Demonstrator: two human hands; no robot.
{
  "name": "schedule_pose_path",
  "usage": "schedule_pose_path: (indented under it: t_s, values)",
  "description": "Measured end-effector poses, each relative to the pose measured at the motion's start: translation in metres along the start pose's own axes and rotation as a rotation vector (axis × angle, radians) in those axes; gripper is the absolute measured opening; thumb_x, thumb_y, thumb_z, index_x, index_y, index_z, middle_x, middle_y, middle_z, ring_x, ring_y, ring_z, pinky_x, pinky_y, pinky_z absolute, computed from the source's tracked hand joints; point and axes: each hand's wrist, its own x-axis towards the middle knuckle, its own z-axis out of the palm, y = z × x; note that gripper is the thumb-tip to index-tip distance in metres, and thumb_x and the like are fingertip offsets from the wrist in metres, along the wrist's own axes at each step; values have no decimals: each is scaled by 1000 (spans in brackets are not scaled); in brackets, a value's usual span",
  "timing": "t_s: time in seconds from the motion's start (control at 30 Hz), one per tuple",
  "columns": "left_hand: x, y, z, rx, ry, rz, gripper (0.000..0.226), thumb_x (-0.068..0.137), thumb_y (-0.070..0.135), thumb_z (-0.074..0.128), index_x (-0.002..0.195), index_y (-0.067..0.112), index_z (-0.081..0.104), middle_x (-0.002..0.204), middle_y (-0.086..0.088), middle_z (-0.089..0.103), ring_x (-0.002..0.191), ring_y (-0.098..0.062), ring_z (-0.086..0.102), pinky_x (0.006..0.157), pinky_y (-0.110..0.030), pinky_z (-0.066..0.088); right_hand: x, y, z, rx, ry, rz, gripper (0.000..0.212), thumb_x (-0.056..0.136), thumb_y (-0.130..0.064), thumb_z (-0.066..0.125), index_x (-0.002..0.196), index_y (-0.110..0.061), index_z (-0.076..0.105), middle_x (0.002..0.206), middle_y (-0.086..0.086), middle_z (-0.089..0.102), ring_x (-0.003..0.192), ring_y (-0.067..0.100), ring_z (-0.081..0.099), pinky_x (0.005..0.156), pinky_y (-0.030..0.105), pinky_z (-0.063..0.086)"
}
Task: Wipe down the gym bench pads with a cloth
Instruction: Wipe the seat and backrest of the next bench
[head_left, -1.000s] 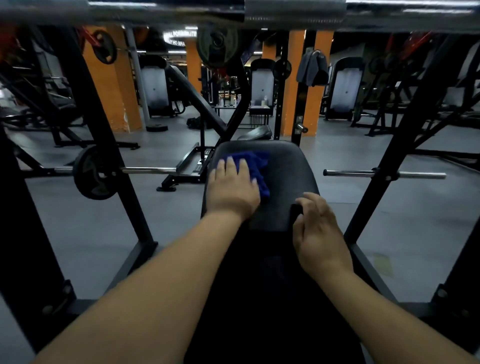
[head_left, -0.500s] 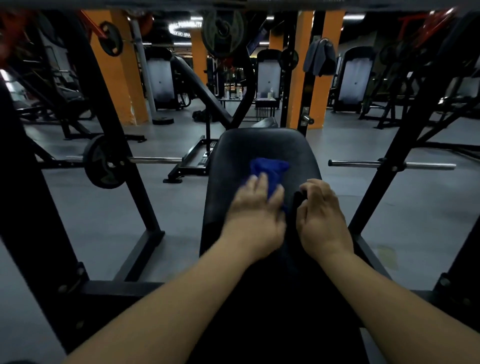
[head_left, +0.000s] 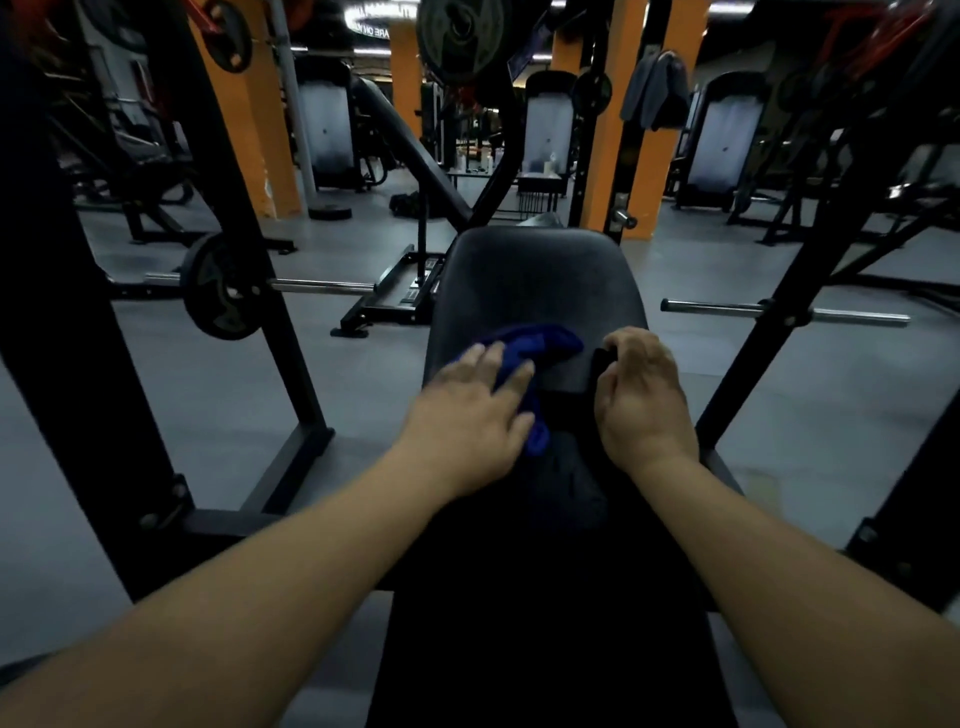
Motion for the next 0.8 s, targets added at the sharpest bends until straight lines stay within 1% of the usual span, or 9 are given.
schedule_pose_path:
  t_s: [0.1, 0.23, 0.33, 0.4, 0.5, 0.57, 0.63, 0.7, 0.8]
  values:
    - [21, 20, 4, -76, 29, -159, 66, 102, 48, 32, 159, 28, 6, 167, -13, 3, 153, -32, 4, 123, -43, 7, -1, 2, -1, 33, 11, -6, 27, 96, -10, 45, 121, -2, 51, 130, 17, 49, 121, 34, 44, 97, 42, 38]
    - [13, 21, -2, -152, -7, -104, 76, 101, 45, 39, 159, 23, -5, 167, -7, 7, 153, -27, 4, 122, -39, 7, 1, 0, -8, 33, -42, 25, 30, 96, -12, 48, 125, -5, 53, 133, 15, 50, 123, 33, 44, 100, 40, 36]
    - [7, 17, -12, -247, -39, -132, 89, 97, 46, 51, 159, 20, -9, 166, -10, 15, 153, -26, 12, 121, -37, 17, 8, -11, -20, 17, -138, 91, 34, 98, -21, 45, 130, -12, 51, 135, 11, 50, 123, 32, 48, 98, 40, 40]
    - [6, 23, -15, -282, -66, -76, 97, 95, 45, 56, 158, 20, -13, 165, -11, 16, 151, -25, 17, 121, -36, 22, 10, -21, -28, 59, -151, 108, 39, 98, -22, 45, 137, -17, 48, 140, 9, 48, 124, 30, 49, 98, 42, 43]
    - [6, 28, -13, -337, -88, 111, 107, 89, 35, 65, 158, 18, -15, 167, -5, 15, 150, -20, 22, 120, -28, 22, -2, -36, -31, 119, -187, -45, 46, 96, -20, 49, 143, -17, 46, 149, 5, 44, 133, 26, 45, 108, 37, 37]
    - [6, 14, -15, -321, -75, 154, 116, 84, 46, 69, 157, 18, -16, 168, -4, 7, 152, -17, 13, 122, -25, 15, -18, -38, -27, 72, -334, -148, 55, 99, -30, 45, 152, -16, 35, 156, 5, 37, 144, 22, 33, 117, 33, 25]
    - [4, -6, -15, -195, -126, 175, 124, 76, 74, 60, 157, 19, -16, 167, 0, -10, 153, -13, -5, 124, -29, 1, -40, -33, -24, -96, -414, -215, 66, 98, -49, 30, 155, -15, 28, 162, 6, 27, 150, 20, 20, 122, 34, 14]
    - [-4, -17, -15, -37, -201, 219, 119, 75, 88, 42, 159, 22, -12, 165, 5, -19, 151, -11, -17, 124, -33, -6, -55, -20, -28, -213, -397, -226, 69, 95, -49, 23, 152, -13, 36, 159, 9, 34, 148, 24, 29, 121, 38, 20]
    - [-10, -4, -14, 3, -69, 253, 87, 95, 63, 40, 160, 22, -1, 167, -1, -13, 153, -15, -11, 125, -33, -4, -41, -11, -40, -286, -385, -81, 59, 94, -31, 32, 149, -10, 42, 156, 10, 39, 144, 25, 34, 118, 37, 27]
